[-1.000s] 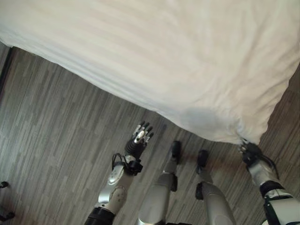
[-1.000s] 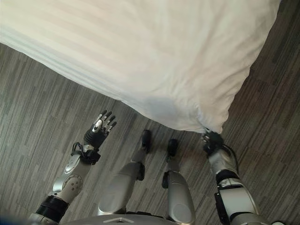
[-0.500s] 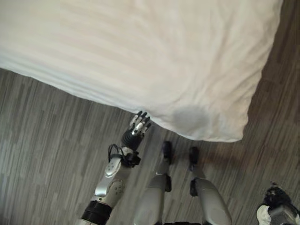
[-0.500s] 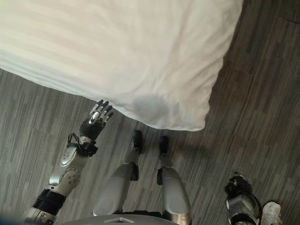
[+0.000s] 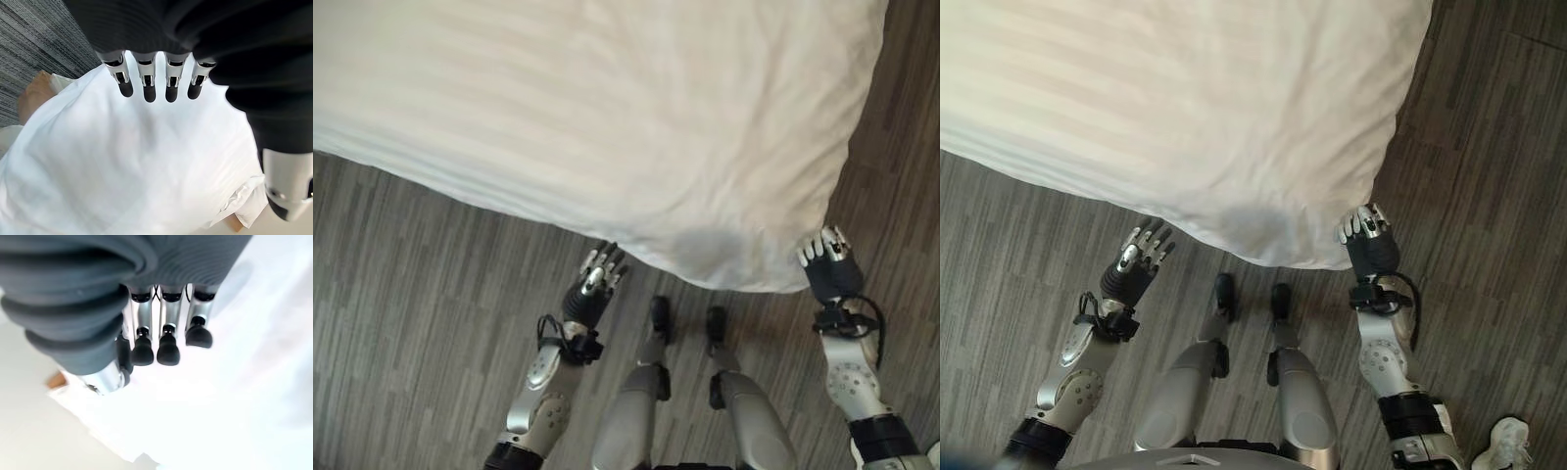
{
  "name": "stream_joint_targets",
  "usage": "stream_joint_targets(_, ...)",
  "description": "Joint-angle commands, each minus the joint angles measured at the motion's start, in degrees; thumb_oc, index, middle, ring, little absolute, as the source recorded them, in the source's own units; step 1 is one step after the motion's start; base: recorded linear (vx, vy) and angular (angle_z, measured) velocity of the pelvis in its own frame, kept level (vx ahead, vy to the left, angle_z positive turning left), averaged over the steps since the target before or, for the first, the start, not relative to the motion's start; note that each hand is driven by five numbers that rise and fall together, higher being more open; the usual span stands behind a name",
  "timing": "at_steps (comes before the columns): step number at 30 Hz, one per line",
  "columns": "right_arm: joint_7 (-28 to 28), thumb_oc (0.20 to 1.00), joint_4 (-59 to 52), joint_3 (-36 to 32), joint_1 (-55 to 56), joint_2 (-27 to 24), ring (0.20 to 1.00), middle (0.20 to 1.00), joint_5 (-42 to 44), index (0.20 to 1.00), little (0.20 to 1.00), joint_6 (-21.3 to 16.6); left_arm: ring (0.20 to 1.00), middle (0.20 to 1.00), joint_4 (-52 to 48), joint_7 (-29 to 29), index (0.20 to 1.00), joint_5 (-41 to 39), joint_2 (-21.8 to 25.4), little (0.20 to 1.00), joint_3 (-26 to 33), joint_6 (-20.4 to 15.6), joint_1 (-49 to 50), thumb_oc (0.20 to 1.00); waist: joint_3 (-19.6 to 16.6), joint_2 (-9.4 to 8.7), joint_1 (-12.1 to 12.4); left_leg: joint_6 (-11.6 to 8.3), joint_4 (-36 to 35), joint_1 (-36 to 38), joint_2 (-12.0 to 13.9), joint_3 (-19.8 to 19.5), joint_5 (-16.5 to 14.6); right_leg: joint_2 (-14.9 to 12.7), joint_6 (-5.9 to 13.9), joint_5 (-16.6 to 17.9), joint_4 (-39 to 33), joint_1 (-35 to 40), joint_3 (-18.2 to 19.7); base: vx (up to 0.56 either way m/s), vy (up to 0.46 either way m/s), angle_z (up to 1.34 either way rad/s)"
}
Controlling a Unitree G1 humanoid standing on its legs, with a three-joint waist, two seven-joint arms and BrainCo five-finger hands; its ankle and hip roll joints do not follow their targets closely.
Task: Making the bed.
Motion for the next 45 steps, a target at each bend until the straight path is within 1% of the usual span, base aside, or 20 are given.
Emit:
stream_joint_targets(1,1.59,0.2,2.3,-0.27,-0.55,-0.02,0.2,0.2,1.46,0.2,0.2,-0.1,1.0,1.0,1.89,-1.45,1.0,0.49,-0.44,1.0,-0.05,-1.15,-2.06,1.0,-3.85,-1.19,0.75,-2.95,0.24,2.4,-0.6,0.36,-2.32,-3.36,4.51,4.49,-0.25,-3.65,-1.43,0.0,-0.026,0.07)
stream_joint_targets(7,-0.12,0.2,8.46,0.61,-6.12,0.36,0.2,0.2,2.06,0.2,0.2,-0.46,1.0,1.0,3.46,-0.92,1.0,0.84,-1.17,1.0,-0.79,-1.06,-3.27,1.0,-3.78,-0.04,1.75,-3.0,0.24,2.08,-0.76,-0.64,-2.14,-3.77,4.34,4.49,-0.25,-3.77,-1.7,0.0,-0.02,0.06)
stream_joint_targets(11,-4.3,0.2,20.56,-0.53,-11.05,-0.42,0.2,0.2,1.25,0.2,0.2,-1.25,1.0,1.0,4.75,-0.12,1.0,0.86,-0.99,1.0,-1.81,-1.25,-4.21,1.0,-3.56,0.7,2.68,-3.06,0.24,1.5,-0.77,-1.07,-1.92,-3.83,4.33,4.61,-0.25,-4.17,-1.78,0.0,-0.008,0.08)
stream_joint_targets(12,-4.19,0.2,20.77,-0.54,-11.24,-0.46,0.2,0.2,1.32,0.2,0.2,-1.26,1.0,1.0,4.77,-0.11,1.0,0.86,-1.01,1.0,-1.79,-1.26,-4.29,1.0,-3.54,0.71,2.68,-3.06,0.24,1.46,-0.76,-1.07,-1.92,-3.82,4.33,4.62,-0.25,-4.22,-1.78,0.0,-0.007,0.04)
stream_joint_targets(14,-6.08,0.2,28.69,-1.31,-12.82,-1.79,0.2,0.2,-0.75,0.2,0.2,-0.48,1.0,1.0,5.19,0.05,1.0,1.11,-0.91,1.0,-2.06,-1.27,-4.55,1.0,-3.34,1.04,3.25,-3.05,0.24,1.21,-0.86,-1.25,-1.87,-3.81,4.34,4.67,-0.25,-4.43,-1.89,0.0,-0.014,0.03)
stream_joint_targets(15,-6.97,0.2,41.89,-3.96,-13.57,-3.44,0.2,0.2,-2.46,0.2,0.2,1.59,1.0,1.0,5.74,0.01,1.0,1.41,-0.8,1.0,-2.28,-1.06,-4.94,1.0,-2.91,1.65,3.57,-3.0,0.24,1.01,-0.92,-1.37,-1.81,-3.81,4.27,4.64,-0.25,-4.53,-1.96,-0.01,-0.007,0.08)
stream_joint_targets(16,-7.47,0.2,46.44,-4.98,-13.43,-4.02,0.2,0.2,-3.14,0.2,0.2,2.29,1.0,1.0,5.44,-0.21,1.0,1.42,-0.63,1.0,-2.18,-0.97,-4.82,1.0,-2.72,1.81,3.61,-2.97,0.24,1.05,-0.91,-1.43,-1.82,-3.81,4.25,4.6,-0.25,-4.44,-2.0,0.02,-0.001,0.1)
stream_joint_targets(20,-8.32,0.2,55.91,-9.95,-8.53,-5.46,0.2,0.2,-6.89,0.2,0.2,3.92,1.0,1.0,4.78,-0.75,1.0,1.75,-0.38,1.0,-1.54,-0.82,-4.5,1.0,-2.32,1.89,2.97,-2.74,0.24,1.4,-0.96,-1.44,-2.32,-3.75,4.17,4.31,-0.25,-3.99,-1.92,0.01,0.002,0.04)
stream_joint_targets(23,-8.29,0.2,55.84,-11.84,-6.32,-5.53,0.2,0.2,-6.24,0.2,0.2,3.59,1.0,1.0,4.69,-0.73,1.0,1.78,-0.37,1.0,-1.29,-1.07,-4.87,1.0,-2.42,1.68,2.3,-2.66,0.24,1.16,-1.0,-1.32,-2.17,-3.79,4.12,4.48,-0.25,-4.22,-1.81,0.0,0.012,-0.01)
stream_joint_targets(24,-8.19,0.2,55.09,-13.58,-3.97,-4.88,0.2,0.2,-4.74,0.2,0.2,2.93,1.0,1.0,4.67,-0.48,1.0,1.92,-0.58,1.0,-0.96,-1.38,-5.22,1.0,-2.5,1.27,1.46,-2.59,0.24,1.38,-0.94,-1.14,-2.44,-3.79,4.12,4.41,-0.25,-4.11,-1.59,0.01,0.048,-0.03)
stream_joint_targets(31,-8.84,0.2,49.05,-14.89,1.18,-3.11,0.2,0.2,-5.56,0.2,0.2,1.41,1.0,1.0,5.48,-0.65,1.0,1.81,-1.36,1.0,-0.65,-1.82,-4.94,1.0,-4.62,-0.52,-0.42,-2.41,0.24,4.36,-0.74,-0.24,-3.35,-3.76,4.21,3.71,-0.25,-1.73,-1.2,0.04,0.041,-0.06)
stream_joint_targets(32,-8.9,0.2,40.92,-13.9,3.62,-1.91,0.2,0.2,-7.75,0.2,0.2,0.52,1.0,1.0,6.12,-0.63,1.0,1.74,-1.76,1.0,-0.17,-1.95,-4.56,1.0,-5.93,-1.63,-1.11,-2.3,0.24,7.12,-0.61,0.12,-4.2,-3.77,4.12,2.95,-0.25,0.88,-1.19,0.07,0.008,-0.02)
stream_joint_targets(33,-9.02,0.2,40.76,-13.9,3.7,-1.83,0.2,0.2,-7.83,0.2,0.2,0.54,1.0,1.0,6.11,-0.63,1.0,1.74,-1.72,1.0,-0.16,-1.95,-4.55,1.0,-5.96,-1.71,-1.15,-2.29,0.24,6.99,-0.67,0.1,-4.0,-3.84,4.11,3.08,-0.25,0.78,-1.21,0.14,0.034,-0.1)
stream_joint_targets(34,-10.78,0.2,30.9,-11.97,6.32,-1.87,0.2,0.2,-14.74,0.2,0.2,-0.47,1.0,1.0,6.71,-0.36,1.0,1.98,-1.85,1.0,0.86,-2.2,-3.91,1.0,-7.93,-2.83,-1.72,-2.2,0.24,9.74,-0.48,0.4,-4.58,-3.98,4.04,2.33,-0.25,3.55,-1.36,0.15,0.055,-0.12)
stream_joint_targets(36,-12.62,0.2,15.92,-11.78,9.3,0.15,0.2,0.2,-19.16,0.2,0.2,-2.04,1.0,1.0,7.73,0.79,1.0,3.01,-2.01,1.0,2.72,-2.63,-2.93,1.0,-11.19,-3.96,-2.09,-2.11,0.24,13.85,-0.24,0.46,-5.46,-4.0,3.89,1.05,-0.25,7.78,-1.59,0.18,0.077,-0.03)
stream_joint_targets(37,-12.61,0.275,12.89,-11.7,9.43,1.01,0.275,0.275,-19.64,0.275,0.275,-2.62,1.0,1.0,8.21,1.17,1.0,3.59,-2.07,1.0,3.19,-2.94,-2.77,1.0,-12.49,-4.26,-1.99,-2.1,0.24,14.95,-0.12,0.47,-5.72,-4.12,3.9,0.69,-0.25,8.97,-1.83,0.12,0.063,0.03)
stream_joint_targets(38,-12.86,0.827,9.23,-10.78,9.95,1.42,0.827,0.827,-21.73,0.827,0.827,-2.54,1.0,1.0,8.37,1.59,1.0,4.17,-2.05,1.0,3.7,-2.98,-2.43,1.0,-13.43,-4.57,-1.79,-2.08,0.24,16.42,-0.06,0.36,-6.02,-4.17,3.94,0.27,-0.25,10.49,-2.14,0.11,0.056,-0.01)
stream_joint_targets(39,-12.94,1.0,5.52,-10.22,10.51,1.83,1.0,1.0,-23.43,1.0,1.0,-2.52,1.0,1.0,8.6,1.87,1.0,4.55,-2.34,1.0,4.36,-3.05,-1.77,1.0,-14.43,-4.84,-1.5,-2.02,0.24,17.4,-0.08,0.22,-6.31,-4.22,3.95,-0.05,-0.25,11.56,-2.37,0.09,0.054,0.02)
stream_joint_targets(43,-12.52,1.0,-7.11,-6.76,11.49,2.17,1.0,1.0,-31.73,1.0,1.0,-1.12,1.0,1.0,9.3,2.26,1.0,6.23,-3.45,1.0,6.75,-2.9,1.1,1.0,-18.65,-6.12,0.12,-1.63,0.24,21.46,-0.1,-0.02,-7.63,-4.58,4.2,-1.32,-0.25,16.12,-3.16,0.08,0.056,0.19)
stream_joint_targets(45,-11.99,1.0,-7.56,-6.01,12.69,2.35,1.0,1.0,-34.37,1.0,1.0,-0.34,1.0,1.0,9.84,1.38,1.0,6.59,-4.26,1.0,7.4,-2.51,2.58,1.0,-20.29,-6.46,0.72,-1.4,0.24,22.54,-0.26,-0.04,-8.18,-4.86,4.45,-1.61,-0.25,17.24,-3.37,0.06,0.074,0.13)
